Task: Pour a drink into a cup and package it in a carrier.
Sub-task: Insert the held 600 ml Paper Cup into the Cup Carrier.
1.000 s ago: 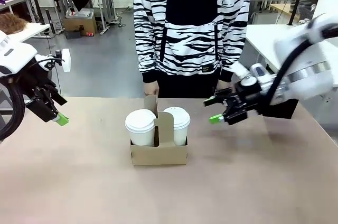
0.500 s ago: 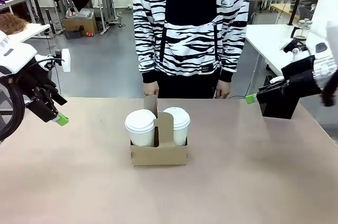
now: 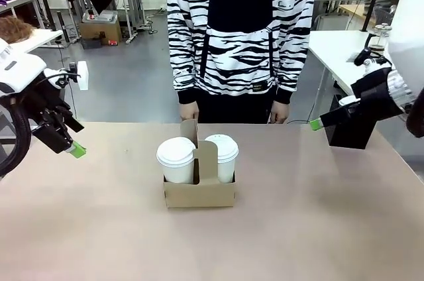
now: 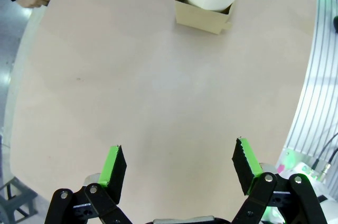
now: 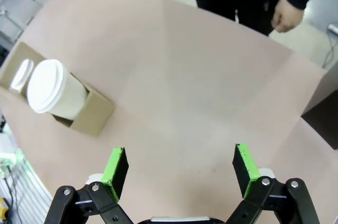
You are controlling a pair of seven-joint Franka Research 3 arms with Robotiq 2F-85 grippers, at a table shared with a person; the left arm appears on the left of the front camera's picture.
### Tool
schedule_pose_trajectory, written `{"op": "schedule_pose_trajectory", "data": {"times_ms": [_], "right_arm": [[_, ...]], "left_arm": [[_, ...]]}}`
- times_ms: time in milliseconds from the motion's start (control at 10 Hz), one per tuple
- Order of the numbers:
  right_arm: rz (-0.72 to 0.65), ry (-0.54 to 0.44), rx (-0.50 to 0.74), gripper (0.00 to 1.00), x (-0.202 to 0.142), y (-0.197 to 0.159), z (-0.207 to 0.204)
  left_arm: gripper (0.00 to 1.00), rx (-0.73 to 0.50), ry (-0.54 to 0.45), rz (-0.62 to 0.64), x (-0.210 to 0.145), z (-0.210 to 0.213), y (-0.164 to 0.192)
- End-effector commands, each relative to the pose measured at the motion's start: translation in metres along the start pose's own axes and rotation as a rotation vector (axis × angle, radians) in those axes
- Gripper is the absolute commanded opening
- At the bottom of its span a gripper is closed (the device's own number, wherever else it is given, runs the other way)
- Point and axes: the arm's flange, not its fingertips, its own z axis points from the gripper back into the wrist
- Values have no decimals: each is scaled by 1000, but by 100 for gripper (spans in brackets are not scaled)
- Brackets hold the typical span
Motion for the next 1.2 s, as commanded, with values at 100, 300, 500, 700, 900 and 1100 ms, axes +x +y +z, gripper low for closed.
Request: {"op": "schedule_pose_trajectory", "data": {"times_ms": [100, 300, 500, 700, 900, 1100], "right_arm": [[32, -29, 20, 100, -1, -3, 1], [32, -29, 20, 100, -1, -3, 1], [32, -29, 20, 100, -1, -3, 1], [32, -29, 20, 100, -1, -3, 1], [32, -29, 20, 100, -1, -3, 1], [32, -29, 20, 100, -1, -3, 1]], "left_arm": [[100, -1, -16, -15, -2, -1, 2], [100, -1, -16, -15, -2, -1, 2], [100, -1, -16, -15, -2, -1, 2], [100, -1, -16, -15, -2, -1, 2], [100, -1, -16, -15, -2, -1, 2], [100, -1, -16, -15, -2, -1, 2]]}}
